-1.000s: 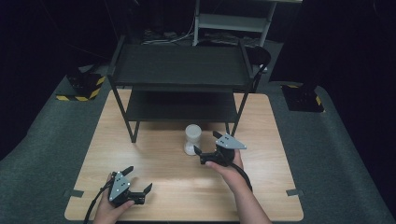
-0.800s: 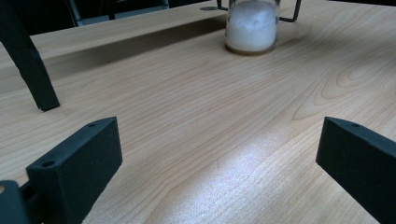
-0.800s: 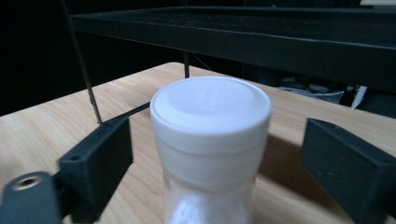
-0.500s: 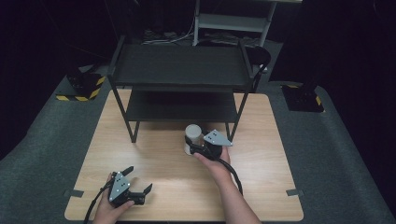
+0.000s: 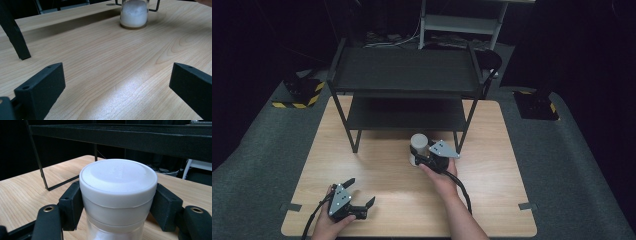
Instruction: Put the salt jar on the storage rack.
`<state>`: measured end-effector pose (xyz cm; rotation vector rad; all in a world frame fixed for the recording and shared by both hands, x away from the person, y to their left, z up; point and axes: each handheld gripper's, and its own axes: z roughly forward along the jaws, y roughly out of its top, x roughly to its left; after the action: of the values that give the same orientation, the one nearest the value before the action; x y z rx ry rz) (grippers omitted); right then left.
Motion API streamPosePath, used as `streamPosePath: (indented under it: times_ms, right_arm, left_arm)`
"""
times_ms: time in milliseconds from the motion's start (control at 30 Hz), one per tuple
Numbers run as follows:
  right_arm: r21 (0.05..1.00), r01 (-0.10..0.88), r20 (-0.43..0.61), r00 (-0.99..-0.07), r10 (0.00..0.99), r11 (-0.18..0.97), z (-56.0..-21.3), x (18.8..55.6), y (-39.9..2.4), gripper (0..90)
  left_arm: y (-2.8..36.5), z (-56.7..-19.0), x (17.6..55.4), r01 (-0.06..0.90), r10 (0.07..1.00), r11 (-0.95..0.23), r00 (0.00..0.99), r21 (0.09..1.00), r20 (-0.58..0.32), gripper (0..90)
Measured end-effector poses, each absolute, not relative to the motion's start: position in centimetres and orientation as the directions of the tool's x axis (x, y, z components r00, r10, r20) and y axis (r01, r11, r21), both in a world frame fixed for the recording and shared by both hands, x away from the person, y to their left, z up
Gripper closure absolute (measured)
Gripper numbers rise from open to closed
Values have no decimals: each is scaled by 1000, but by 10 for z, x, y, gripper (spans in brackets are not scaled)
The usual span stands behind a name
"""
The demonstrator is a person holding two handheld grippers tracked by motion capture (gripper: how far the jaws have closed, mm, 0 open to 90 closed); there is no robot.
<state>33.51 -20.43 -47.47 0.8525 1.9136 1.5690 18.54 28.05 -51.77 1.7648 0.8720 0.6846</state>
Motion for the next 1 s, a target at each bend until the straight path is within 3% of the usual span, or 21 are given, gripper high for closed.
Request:
streamPosePath:
  times_ms: [333,1000]
  right_arm:
    - [982,140,2,-672,741,124,-463,320,-213,350]
    - [989,112,-4,-644,765,99,-398,290,-230,350]
  left_arm:
    - [280,-518,185,242,815,-230,577,943,51,5]
    - [280,-518,185,243,816,-229,577,943,49,5]
